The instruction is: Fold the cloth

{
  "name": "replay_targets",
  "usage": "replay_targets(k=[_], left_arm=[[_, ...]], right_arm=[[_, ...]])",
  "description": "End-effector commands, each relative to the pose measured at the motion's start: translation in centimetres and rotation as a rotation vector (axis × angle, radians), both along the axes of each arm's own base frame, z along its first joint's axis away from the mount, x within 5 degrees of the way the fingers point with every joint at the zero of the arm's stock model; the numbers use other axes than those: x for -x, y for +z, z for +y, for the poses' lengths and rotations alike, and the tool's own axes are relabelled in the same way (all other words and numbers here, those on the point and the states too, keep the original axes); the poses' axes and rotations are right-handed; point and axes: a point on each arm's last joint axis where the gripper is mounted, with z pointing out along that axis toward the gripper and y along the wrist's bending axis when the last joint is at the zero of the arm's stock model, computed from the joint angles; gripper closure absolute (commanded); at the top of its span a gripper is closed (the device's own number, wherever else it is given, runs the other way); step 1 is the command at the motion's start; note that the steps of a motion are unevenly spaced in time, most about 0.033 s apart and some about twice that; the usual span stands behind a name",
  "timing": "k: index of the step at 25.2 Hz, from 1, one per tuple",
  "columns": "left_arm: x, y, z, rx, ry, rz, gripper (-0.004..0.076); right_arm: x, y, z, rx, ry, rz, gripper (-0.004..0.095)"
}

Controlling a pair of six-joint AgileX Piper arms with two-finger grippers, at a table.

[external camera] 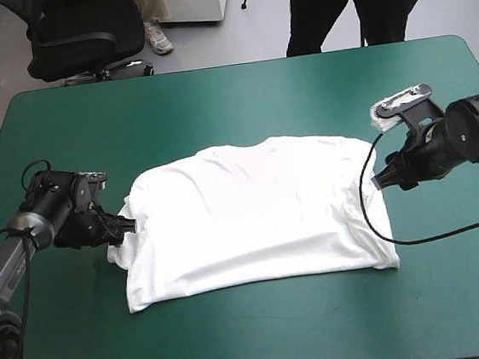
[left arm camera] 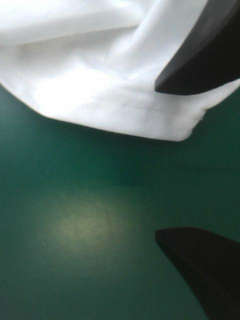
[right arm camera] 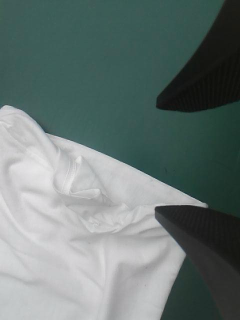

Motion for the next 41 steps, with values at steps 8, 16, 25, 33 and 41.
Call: replay_targets(k=[8,16,25,33,41], left_arm=[[-1.9,-1.8,-0.9,0.084,-0.007,-0.008,0.0313],[-1.8,-1.9,-1.2,0.114,-0.005,0.010,0.0739],[0.9,6.2,-2.8,0.298,-0.021,-0.147,0.0741],[0.8,6.2,-8.1,0.415,-0.134,-0.177,0.0741],[-1.8,1.1,-10.6,0.307,-0.163,-0.116,0.0741]], right_arm=[[0.7,1.4,0.0,-0.023,0.003,-0.055,0.0399],[0.7,1.4,0.0,-0.022,0.003,-0.048,0.0417],[0.8,1.4,0.0,-0.022,0.003,-0.048,0.0426],[0.8,1.4,0.0,-0.024,0.003,-0.048,0.0426],[0.8,1.4,0.1,-0.034,0.005,-0.046,0.0426]])
